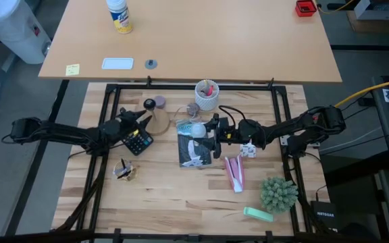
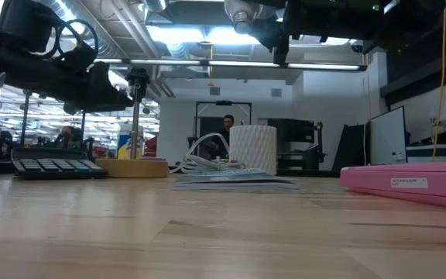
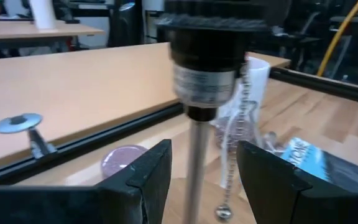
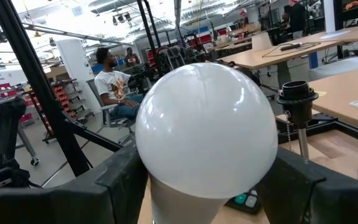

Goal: Screw lightbulb
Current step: Insert the lightbulb into the lamp

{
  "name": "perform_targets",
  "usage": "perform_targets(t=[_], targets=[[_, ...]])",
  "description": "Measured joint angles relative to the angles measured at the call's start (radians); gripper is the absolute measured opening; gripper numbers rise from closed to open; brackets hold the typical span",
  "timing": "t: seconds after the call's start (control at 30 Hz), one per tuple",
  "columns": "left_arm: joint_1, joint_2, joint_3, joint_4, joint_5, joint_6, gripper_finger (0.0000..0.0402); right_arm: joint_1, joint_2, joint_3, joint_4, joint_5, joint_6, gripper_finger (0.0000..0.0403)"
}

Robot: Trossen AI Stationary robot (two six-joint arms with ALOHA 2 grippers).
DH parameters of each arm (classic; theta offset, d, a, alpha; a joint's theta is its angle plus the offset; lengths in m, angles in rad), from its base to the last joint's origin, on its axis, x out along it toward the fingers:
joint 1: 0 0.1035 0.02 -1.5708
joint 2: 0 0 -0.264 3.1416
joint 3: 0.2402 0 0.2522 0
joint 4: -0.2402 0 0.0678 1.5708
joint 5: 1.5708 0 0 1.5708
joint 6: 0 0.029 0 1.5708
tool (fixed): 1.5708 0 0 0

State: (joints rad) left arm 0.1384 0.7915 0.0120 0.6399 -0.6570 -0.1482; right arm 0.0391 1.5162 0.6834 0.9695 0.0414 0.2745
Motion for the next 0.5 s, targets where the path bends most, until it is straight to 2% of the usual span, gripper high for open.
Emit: perform_targets(t=[0.37,0.5], targets=[[0.060,0.040,0.001,0.011,0.052,-0.008,0.0172,0.000,0.000,0.000,0.000,0.000,-0.008,0.0253],[0.061,0.063,0.002,0.070,0.090,-0.003,0.0172,0.000,0.000,0.000,0.000,0.000,-0.021,0.0253]])
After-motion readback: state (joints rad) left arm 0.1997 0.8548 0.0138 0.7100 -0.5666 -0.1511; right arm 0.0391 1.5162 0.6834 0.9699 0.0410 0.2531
